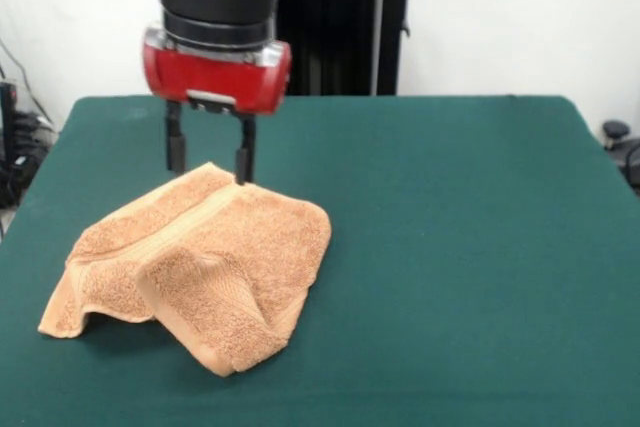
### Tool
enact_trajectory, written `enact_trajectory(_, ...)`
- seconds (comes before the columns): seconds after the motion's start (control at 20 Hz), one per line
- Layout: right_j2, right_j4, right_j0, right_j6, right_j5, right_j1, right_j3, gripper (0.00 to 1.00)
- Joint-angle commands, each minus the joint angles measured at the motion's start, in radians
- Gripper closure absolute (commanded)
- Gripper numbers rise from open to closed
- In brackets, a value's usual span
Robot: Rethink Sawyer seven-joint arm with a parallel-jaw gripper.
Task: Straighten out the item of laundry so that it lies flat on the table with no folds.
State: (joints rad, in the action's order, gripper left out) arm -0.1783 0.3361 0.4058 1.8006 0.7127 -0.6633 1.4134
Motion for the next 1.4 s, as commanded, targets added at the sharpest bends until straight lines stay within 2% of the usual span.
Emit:
enact_trajectory(0.05, -0.026, -0.002, -0.074, 0.137, -0.081, 0.119, 0.081, 0.0)
enact_trajectory(0.3, -0.016, -0.002, -0.079, 0.153, -0.149, 0.168, 0.067, 0.0)
enact_trajectory(0.6, -0.012, -0.009, -0.066, 0.127, -0.174, 0.178, 0.08, 0.0)
enact_trajectory(1.4, -0.101, -0.008, 0.095, -0.046, -0.133, 0.109, 0.172, 0.0)
